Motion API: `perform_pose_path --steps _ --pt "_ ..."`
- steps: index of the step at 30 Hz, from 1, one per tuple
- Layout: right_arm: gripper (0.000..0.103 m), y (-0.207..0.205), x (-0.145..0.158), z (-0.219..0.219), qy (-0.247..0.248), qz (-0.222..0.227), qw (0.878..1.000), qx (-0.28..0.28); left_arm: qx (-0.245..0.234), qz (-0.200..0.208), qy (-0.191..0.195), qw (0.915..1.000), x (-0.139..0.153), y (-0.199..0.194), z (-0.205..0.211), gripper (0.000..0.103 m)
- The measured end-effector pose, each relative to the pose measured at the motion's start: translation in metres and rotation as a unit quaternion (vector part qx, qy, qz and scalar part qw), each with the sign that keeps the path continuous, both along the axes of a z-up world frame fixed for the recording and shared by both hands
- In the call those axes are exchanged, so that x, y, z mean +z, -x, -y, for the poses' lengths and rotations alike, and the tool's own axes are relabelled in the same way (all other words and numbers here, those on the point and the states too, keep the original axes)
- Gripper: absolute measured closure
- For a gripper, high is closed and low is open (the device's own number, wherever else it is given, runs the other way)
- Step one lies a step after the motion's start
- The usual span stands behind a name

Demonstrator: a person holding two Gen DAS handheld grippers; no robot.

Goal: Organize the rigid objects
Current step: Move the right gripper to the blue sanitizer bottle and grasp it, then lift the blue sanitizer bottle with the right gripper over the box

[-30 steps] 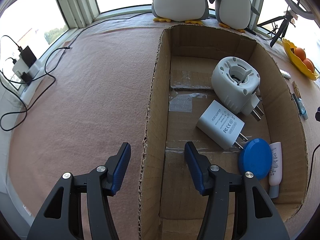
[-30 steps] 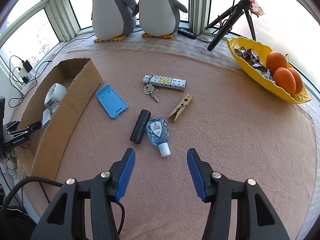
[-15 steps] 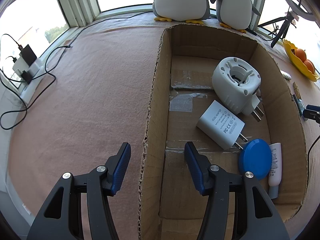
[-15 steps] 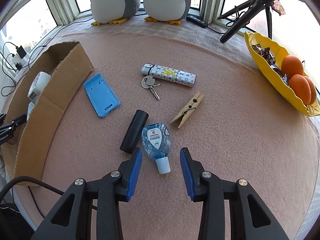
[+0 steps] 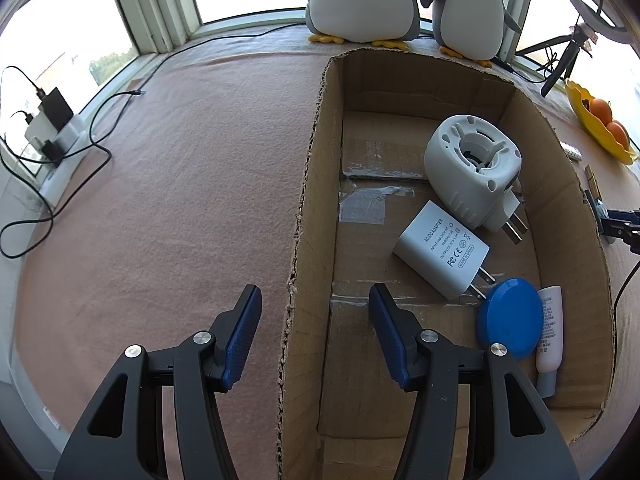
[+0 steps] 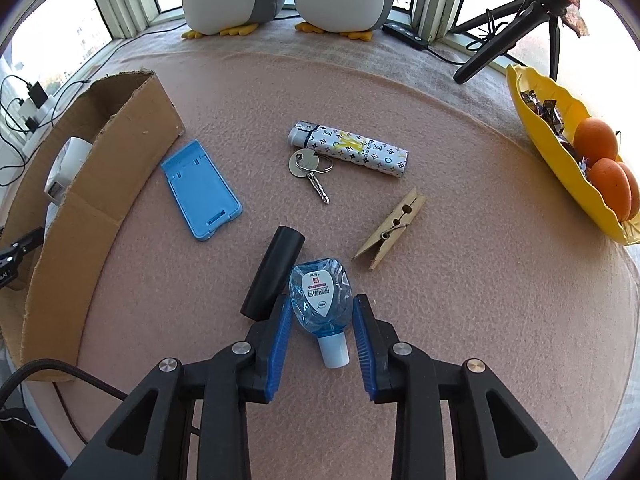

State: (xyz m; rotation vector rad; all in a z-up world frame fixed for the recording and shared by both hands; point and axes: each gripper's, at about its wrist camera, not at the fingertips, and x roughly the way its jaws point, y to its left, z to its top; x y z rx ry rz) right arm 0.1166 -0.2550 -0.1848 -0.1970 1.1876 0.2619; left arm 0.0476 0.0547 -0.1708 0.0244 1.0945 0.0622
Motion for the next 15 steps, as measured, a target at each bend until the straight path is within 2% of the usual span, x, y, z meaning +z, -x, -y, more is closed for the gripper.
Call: perform_pose_path --steps 15 --pt "0.075 0.018 0.021 0.001 -0.007 0.021 1.0 -0.008 0.0 0.0 0.0 1.0 0.0 0.0 0.0 0.047"
